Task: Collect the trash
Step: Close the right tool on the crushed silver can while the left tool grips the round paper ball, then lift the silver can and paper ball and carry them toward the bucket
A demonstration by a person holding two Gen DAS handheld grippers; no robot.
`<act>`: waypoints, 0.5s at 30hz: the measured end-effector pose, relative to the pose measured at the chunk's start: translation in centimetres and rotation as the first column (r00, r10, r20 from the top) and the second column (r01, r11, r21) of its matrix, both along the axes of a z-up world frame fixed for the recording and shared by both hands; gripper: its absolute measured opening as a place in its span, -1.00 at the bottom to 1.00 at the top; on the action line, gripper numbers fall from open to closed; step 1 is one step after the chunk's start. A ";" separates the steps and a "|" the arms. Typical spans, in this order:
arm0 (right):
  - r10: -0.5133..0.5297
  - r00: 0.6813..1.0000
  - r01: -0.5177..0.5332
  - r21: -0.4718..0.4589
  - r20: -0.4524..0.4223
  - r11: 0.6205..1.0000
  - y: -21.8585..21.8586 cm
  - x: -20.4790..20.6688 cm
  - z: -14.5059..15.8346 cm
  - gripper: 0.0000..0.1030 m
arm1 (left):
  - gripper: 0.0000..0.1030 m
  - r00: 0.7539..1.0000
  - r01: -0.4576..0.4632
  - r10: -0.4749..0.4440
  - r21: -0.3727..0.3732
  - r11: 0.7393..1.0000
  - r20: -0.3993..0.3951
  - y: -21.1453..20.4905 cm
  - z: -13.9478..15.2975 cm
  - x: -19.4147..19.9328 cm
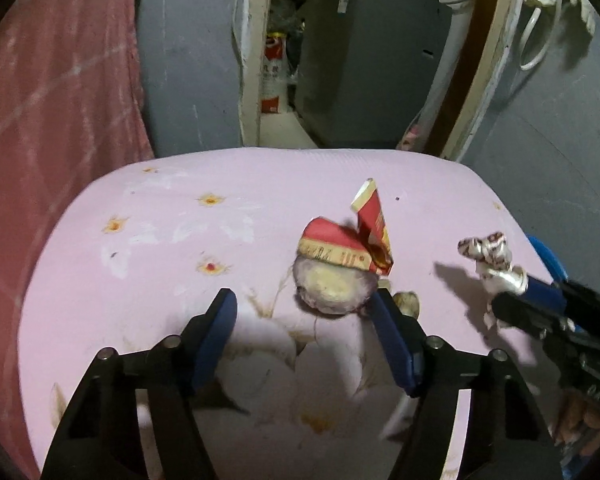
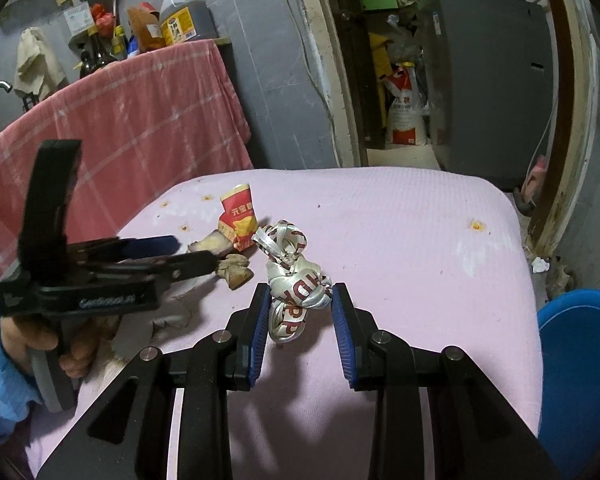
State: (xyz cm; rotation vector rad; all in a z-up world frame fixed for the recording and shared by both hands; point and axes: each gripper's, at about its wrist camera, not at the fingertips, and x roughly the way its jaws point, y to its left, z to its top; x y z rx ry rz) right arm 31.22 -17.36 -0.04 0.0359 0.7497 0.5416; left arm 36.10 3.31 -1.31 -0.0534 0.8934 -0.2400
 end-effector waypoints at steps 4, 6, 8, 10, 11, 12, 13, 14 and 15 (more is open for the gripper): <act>0.002 1.000 -0.002 0.006 -0.004 1.000 -0.2 0.0 -0.1 -0.45 | 0.23 1.000 0.015 -0.014 0.012 1.000 -0.026 -0.7 -0.2 0.7; 0.003 1.000 -0.003 0.004 -0.005 1.000 -0.3 0.0 -0.2 -0.45 | 0.18 0.999 0.024 -0.023 0.022 0.999 -0.026 -0.8 -0.1 0.5; 0.005 1.000 -0.005 -0.003 -0.004 1.000 -0.1 0.0 -0.1 -0.45 | 0.03 0.999 0.042 -0.042 0.011 0.999 -0.024 -1.0 0.0 0.5; 0.007 1.000 -0.007 -0.008 -0.003 1.000 0.0 0.0 -0.1 -0.45 | -0.20 0.998 0.059 -0.059 -0.002 0.998 -0.020 -1.1 0.0 0.4; 0.008 1.000 -0.008 -0.009 -0.004 1.000 0.0 -0.1 -0.2 -0.45 | -0.27 0.997 0.069 -0.069 -0.011 0.998 -0.018 -1.0 -0.1 0.4; 0.009 1.000 -0.009 -0.010 -0.005 1.000 0.0 -0.1 -0.2 -0.45 | -0.28 0.997 0.072 -0.073 -0.011 0.997 -0.016 -1.1 0.0 0.3; 0.009 1.000 -0.009 -0.010 -0.006 1.000 0.0 -0.1 -0.3 -0.45 | -0.30 0.997 0.072 -0.072 -0.009 0.997 -0.014 -1.2 0.0 0.2; 0.009 1.000 -0.009 -0.009 -0.007 1.000 0.0 -0.1 -0.3 -0.45 | -0.31 0.997 0.073 -0.073 -0.010 0.997 -0.013 -1.2 -0.1 0.1; 0.009 1.000 -0.009 -0.007 -0.009 1.000 -0.1 0.0 -0.3 -0.45 | -0.34 0.997 0.072 -0.072 -0.013 0.997 -0.010 -1.1 -0.1 0.1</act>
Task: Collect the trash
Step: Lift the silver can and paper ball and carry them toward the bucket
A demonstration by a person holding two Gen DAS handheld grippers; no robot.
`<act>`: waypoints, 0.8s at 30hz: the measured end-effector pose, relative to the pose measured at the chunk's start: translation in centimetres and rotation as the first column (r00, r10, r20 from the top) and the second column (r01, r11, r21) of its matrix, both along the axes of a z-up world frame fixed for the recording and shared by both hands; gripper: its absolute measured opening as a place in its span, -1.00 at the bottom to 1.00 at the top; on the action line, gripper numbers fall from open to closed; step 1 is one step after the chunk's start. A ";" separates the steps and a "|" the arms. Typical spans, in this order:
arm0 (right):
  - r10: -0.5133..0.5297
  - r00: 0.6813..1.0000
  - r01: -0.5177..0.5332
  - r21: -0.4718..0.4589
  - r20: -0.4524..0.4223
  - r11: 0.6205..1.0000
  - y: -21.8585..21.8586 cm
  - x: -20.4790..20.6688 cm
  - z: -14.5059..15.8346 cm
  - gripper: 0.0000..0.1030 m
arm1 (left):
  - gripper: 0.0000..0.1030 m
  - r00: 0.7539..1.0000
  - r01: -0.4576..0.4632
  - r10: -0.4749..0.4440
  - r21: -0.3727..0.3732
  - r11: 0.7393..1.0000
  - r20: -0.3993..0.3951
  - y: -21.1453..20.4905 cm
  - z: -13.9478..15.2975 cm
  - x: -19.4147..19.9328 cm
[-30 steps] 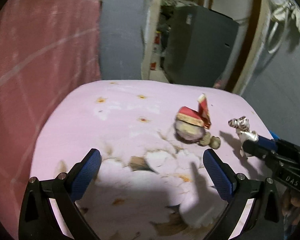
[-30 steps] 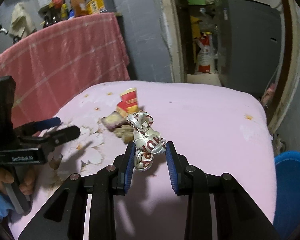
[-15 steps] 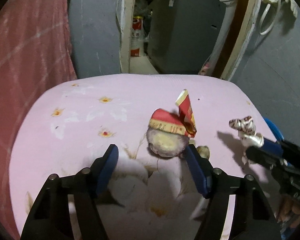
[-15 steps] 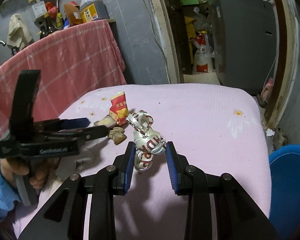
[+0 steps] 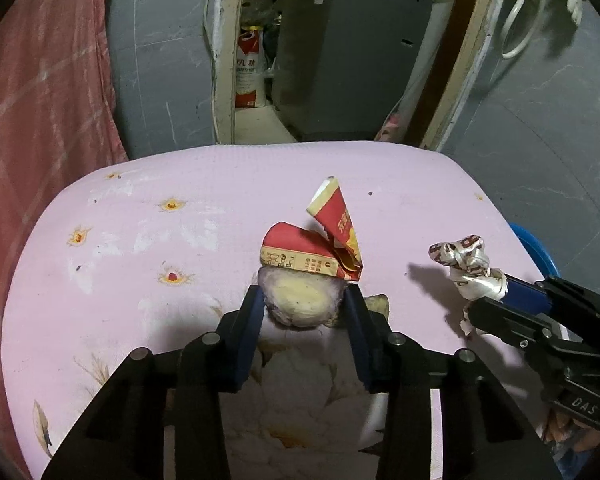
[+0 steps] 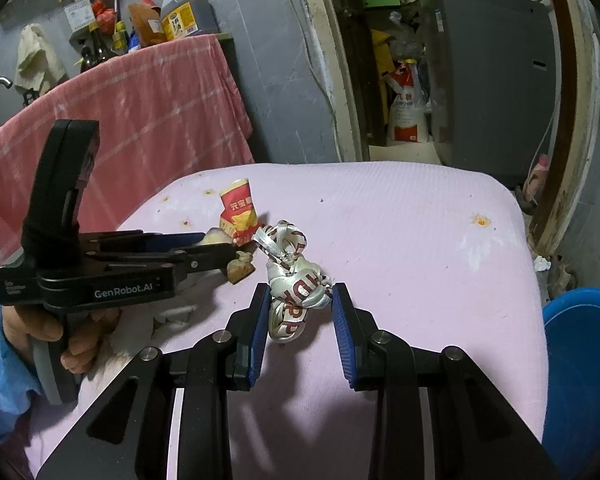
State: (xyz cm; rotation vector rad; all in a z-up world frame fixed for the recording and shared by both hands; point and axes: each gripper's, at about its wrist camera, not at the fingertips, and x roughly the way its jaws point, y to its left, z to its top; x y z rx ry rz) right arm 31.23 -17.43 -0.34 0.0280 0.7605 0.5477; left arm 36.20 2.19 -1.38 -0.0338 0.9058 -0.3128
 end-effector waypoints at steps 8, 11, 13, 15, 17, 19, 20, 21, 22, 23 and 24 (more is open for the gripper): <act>0.004 1.000 -0.004 0.002 0.026 1.000 0.0 -0.4 0.2 -0.45 | -0.41 0.998 -0.037 0.037 -0.002 0.999 0.043 0.4 0.3 -1.9; 0.000 0.998 0.000 0.008 0.058 1.000 0.0 -1.2 0.3 -0.45 | -0.42 0.993 -0.074 0.073 0.007 0.997 0.093 0.4 0.7 -3.7; -0.001 0.997 0.001 0.008 0.080 1.000 0.0 -1.8 0.5 -0.45 | -0.42 0.987 -0.088 0.087 0.001 0.996 0.135 0.2 1.0 -5.0; 0.003 0.994 -0.005 0.013 0.110 1.000 0.0 -2.5 0.8 -0.45 | -0.42 0.983 -0.102 0.103 -0.018 0.995 0.151 0.1 1.2 -5.8; 0.008 0.992 -0.010 0.018 0.125 1.000 0.0 -3.1 1.0 -0.45 | -0.42 0.980 -0.107 0.113 -0.044 0.993 0.161 0.1 1.3 -6.7; 0.011 0.990 -0.015 0.026 0.140 1.000 -0.1 -3.6 1.2 -0.45 | -0.42 0.979 -0.102 0.110 -0.050 0.994 0.175 -0.3 1.5 -7.9; 0.013 0.989 -0.018 0.028 0.148 0.999 -0.1 -3.8 1.2 -0.45 | -0.42 0.978 -0.095 0.102 -0.049 0.994 0.181 -0.5 1.6 -8.5; 0.014 0.988 -0.019 0.029 0.154 0.999 -0.1 -4.0 1.3 -0.45 | -0.42 0.978 -0.091 0.098 -0.048 0.995 0.186 -0.6 1.7 -8.9; 0.014 0.987 -0.019 0.031 0.162 0.999 -0.2 -4.2 1.4 -0.45 | -0.42 0.977 -0.088 0.096 -0.048 0.995 0.192 -0.8 1.8 -9.5; 0.012 0.985 -0.019 0.035 0.170 0.999 -0.3 -4.4 1.5 -0.45 | -0.42 0.974 -0.085 0.094 -0.052 0.995 0.204 -1.0 2.0 -10.1; 0.010 0.983 -0.018 0.043 0.182 0.999 -0.5 -4.7 1.7 -0.45 | -0.42 0.972 -0.084 0.094 -0.057 0.995 0.217 -1.1 2.2 -10.6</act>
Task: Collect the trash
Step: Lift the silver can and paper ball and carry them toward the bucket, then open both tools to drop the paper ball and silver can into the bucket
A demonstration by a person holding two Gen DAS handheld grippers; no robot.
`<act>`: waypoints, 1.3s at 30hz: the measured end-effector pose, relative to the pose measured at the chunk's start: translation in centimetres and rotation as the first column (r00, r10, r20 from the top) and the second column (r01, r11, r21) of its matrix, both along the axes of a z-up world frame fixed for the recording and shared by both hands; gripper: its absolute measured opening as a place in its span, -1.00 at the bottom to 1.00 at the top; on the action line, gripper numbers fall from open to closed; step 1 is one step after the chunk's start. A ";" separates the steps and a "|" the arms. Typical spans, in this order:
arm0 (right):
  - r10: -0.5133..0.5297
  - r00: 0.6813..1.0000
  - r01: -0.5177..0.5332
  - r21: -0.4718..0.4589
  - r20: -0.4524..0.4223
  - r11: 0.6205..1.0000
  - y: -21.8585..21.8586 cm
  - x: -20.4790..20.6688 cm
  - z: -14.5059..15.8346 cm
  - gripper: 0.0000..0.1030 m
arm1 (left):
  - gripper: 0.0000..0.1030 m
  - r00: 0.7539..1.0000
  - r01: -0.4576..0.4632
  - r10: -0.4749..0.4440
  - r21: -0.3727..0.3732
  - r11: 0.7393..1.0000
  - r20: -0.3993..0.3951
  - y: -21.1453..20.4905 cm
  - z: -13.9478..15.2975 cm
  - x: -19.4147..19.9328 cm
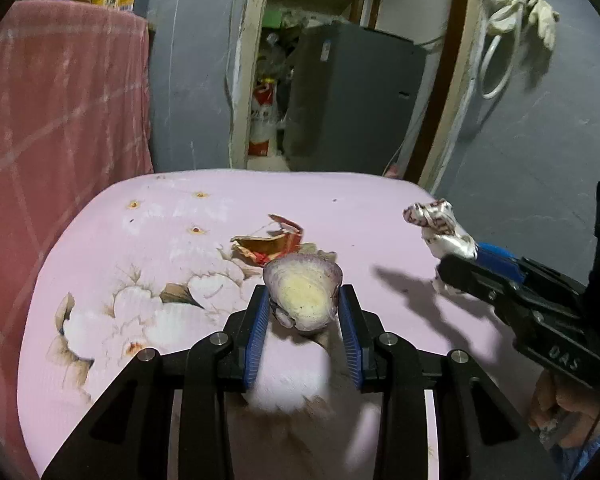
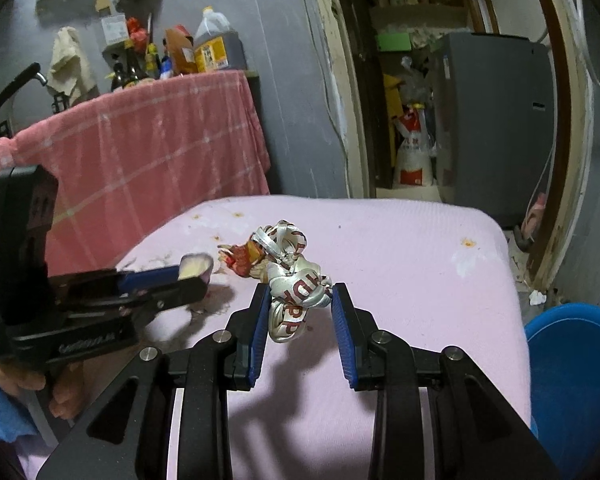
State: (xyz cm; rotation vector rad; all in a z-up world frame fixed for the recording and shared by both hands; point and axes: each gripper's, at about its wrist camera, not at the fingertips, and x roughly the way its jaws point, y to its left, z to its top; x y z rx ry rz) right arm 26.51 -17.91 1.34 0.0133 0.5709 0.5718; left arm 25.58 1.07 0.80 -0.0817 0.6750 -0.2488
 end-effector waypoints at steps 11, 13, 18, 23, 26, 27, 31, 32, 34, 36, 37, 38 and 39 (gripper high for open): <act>-0.127 0.961 0.103 0.109 0.244 0.989 -3.8 -4.7 4.1 -0.45 | -0.42 0.966 0.002 0.027 -0.109 0.994 0.258 -2.8 4.9 -3.8; -0.172 0.942 0.137 0.136 0.287 0.981 -5.0 -5.5 5.1 -0.45 | -0.42 0.954 0.012 0.024 -0.117 0.993 0.300 -3.5 6.1 -4.1; -0.261 0.897 0.206 0.184 0.357 0.961 -7.9 -6.9 7.3 -0.45 | -0.42 0.922 0.058 -0.008 -0.118 0.991 0.388 -7.0 8.6 -5.2; -0.344 0.860 0.271 0.233 0.377 0.934 -11.0 -8.2 8.0 -0.45 | -0.41 0.899 0.111 -0.051 -0.114 0.987 0.435 -10.4 10.3 -5.9; -0.386 0.833 0.315 0.234 0.396 0.920 -12.8 -8.9 8.3 -0.45 | -0.41 0.885 0.148 -0.084 -0.107 0.983 0.457 -12.8 11.0 -6.0; -0.399 0.824 0.329 0.235 0.402 0.915 -13.4 -9.2 8.3 -0.45 | -0.41 0.885 0.158 -0.093 -0.105 0.982 0.457 -13.4 11.0 -5.9; -0.443 0.804 0.376 0.238 0.398 0.896 -15.5 -9.7 8.0 -0.45 | -0.41 0.887 0.206 -0.136 -0.114 0.972 0.440 -16.0 10.9 -5.2; -0.454 0.799 0.386 0.243 0.394 0.890 -16.0 -9.8 8.0 -0.45 | -0.41 0.887 0.215 -0.145 -0.113 0.970 0.438 -16.5 10.9 -5.1; -0.473 0.793 0.404 0.249 0.384 0.880 -16.9 -9.8 8.0 -0.45 | -0.41 0.887 0.235 -0.167 -0.111 0.966 0.431 -18.0 10.8 -4.7; -0.493 0.788 0.425 0.253 0.369 0.869 -17.7 -9.7 7.9 -0.45 | -0.41 0.889 0.251 -0.183 -0.112 0.961 0.420 -19.1 10.7 -4.3; -0.500 0.787 0.432 0.256 0.360 0.865 -18.1 -9.7 7.8 -0.45 | -0.41 0.891 0.257 -0.190 -0.112 0.960 0.412 -19.7 10.6 -4.1; -0.507 0.787 0.439 0.259 0.352 0.860 -18.5 -9.8 7.7 -0.45 | -0.41 0.894 0.266 -0.200 -0.115 0.957 0.402 -20.2 10.4 -3.8; -0.517 0.785 0.448 0.262 0.341 0.855 -19.0 -9.7 7.5 -0.45 | -0.41 0.896 0.274 -0.209 -0.117 0.955 0.393 -20.5 10.2 -3.7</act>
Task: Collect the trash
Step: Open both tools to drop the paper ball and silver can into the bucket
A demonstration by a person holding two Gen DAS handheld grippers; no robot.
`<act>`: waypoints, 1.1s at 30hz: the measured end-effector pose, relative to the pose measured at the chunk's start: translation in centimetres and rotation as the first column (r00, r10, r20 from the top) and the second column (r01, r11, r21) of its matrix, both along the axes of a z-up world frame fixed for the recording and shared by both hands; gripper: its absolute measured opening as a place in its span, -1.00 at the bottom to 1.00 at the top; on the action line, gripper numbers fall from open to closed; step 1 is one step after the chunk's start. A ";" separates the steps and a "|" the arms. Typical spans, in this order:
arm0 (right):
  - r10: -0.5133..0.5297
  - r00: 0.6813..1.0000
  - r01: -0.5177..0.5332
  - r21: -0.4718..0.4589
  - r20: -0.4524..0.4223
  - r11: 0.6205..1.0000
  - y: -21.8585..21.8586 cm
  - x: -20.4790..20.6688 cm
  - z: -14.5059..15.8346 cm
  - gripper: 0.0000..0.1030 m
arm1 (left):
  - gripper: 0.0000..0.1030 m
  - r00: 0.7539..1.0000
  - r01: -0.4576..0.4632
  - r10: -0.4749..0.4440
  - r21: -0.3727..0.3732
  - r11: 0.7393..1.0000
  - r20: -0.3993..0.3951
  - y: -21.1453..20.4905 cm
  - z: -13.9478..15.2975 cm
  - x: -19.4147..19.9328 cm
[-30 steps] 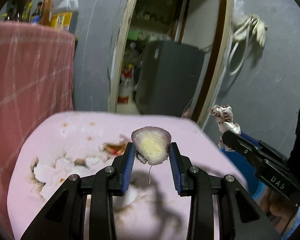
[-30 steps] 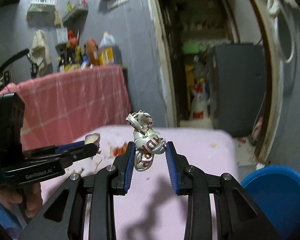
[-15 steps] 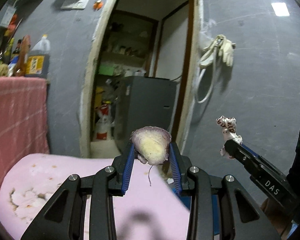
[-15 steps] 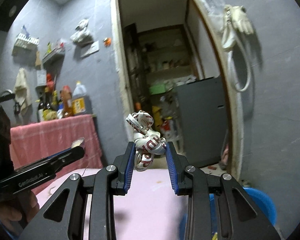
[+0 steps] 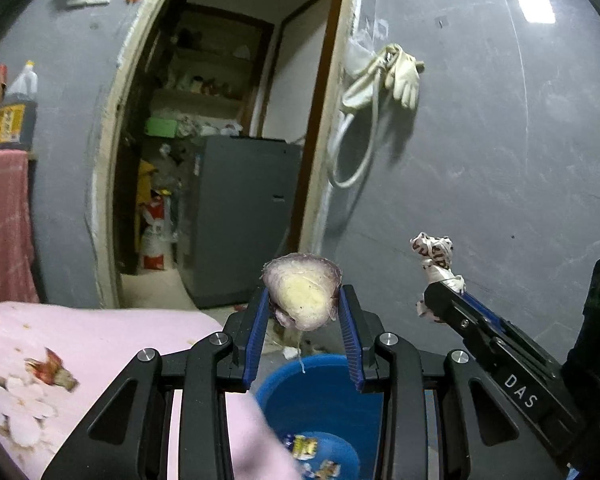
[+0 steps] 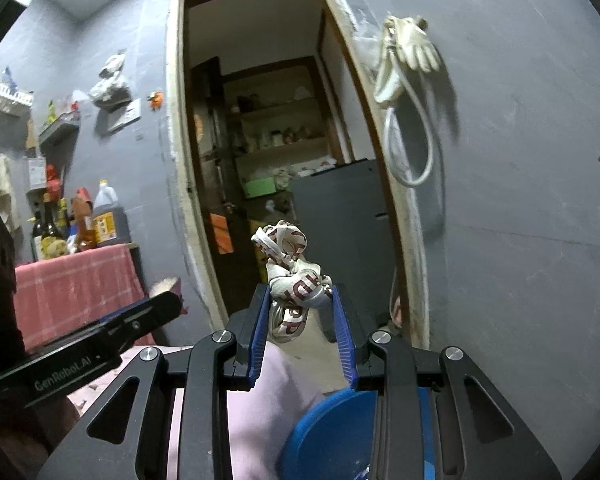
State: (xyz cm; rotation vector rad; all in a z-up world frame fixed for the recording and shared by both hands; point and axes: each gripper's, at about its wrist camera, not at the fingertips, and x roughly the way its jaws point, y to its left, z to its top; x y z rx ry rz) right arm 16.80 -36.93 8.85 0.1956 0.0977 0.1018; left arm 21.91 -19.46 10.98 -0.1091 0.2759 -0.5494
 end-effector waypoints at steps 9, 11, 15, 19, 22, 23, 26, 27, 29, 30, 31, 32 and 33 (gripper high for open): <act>-0.053 0.981 0.059 0.030 -0.186 0.998 -3.5 1.4 -3.0 -0.45 | -0.41 0.979 0.072 -0.064 0.036 0.997 -0.192 -3.4 -3.3 3.3; -0.052 0.970 0.065 0.046 -0.238 0.997 -4.4 1.9 -3.8 -0.43 | -0.41 0.966 0.087 -0.074 0.042 0.995 -0.247 -4.2 -4.4 4.0; -0.030 0.954 0.061 0.096 -0.297 0.994 -5.8 2.5 -5.1 -0.42 | -0.41 0.938 0.112 -0.086 0.059 0.992 -0.335 -5.7 -6.4 5.0; -0.023 0.937 0.064 0.108 -0.349 0.992 -6.4 3.2 -6.1 -0.41 | -0.40 0.926 0.133 -0.089 0.096 0.986 -0.368 -7.1 -7.4 5.5; -0.026 0.929 0.071 0.108 -0.370 0.992 -6.7 3.5 -6.5 -0.41 | -0.40 0.915 0.135 -0.082 0.109 0.985 -0.396 -7.9 -8.1 6.3; -0.027 0.926 0.074 0.111 -0.376 0.991 -6.8 3.5 -6.7 -0.41 | -0.39 0.911 0.134 -0.079 0.110 0.985 -0.404 -8.0 -8.4 6.4; -0.030 0.924 0.083 0.122 -0.381 0.989 -7.2 3.7 -6.7 -0.41 | -0.37 0.900 0.131 -0.074 0.105 0.986 -0.429 -8.0 -9.1 7.0; -0.033 0.924 0.086 0.125 -0.381 0.988 -7.3 3.7 -6.7 -0.41 | -0.36 0.899 0.128 -0.069 0.109 0.986 -0.433 -8.0 -9.1 7.2; -0.036 0.926 0.091 0.128 -0.376 0.988 -7.4 3.6 -6.6 -0.41 | -0.34 0.896 0.123 -0.061 0.116 0.986 -0.439 -7.8 -9.3 7.3; -0.038 0.927 0.092 0.128 -0.373 0.987 -7.4 3.6 -6.5 -0.41 | -0.32 0.895 0.125 -0.063 0.113 0.986 -0.442 -7.8 -9.4 7.4; -0.041 0.928 0.094 0.127 -0.370 0.987 -7.4 3.6 -6.4 -0.39 | -0.30 0.894 0.125 -0.064 0.110 0.986 -0.444 -7.7 -9.4 7.3; -0.044 0.930 0.096 0.125 -0.366 0.987 -7.4 3.5 -6.3 -0.37 | -0.27 0.895 0.122 -0.062 0.109 0.986 -0.442 -7.5 -9.4 7.2; -0.047 0.931 0.098 0.125 -0.362 0.987 -7.4 3.6 -6.3 -0.31 | -0.23 0.896 0.118 -0.060 0.106 0.987 -0.440 -7.3 -9.4 7.2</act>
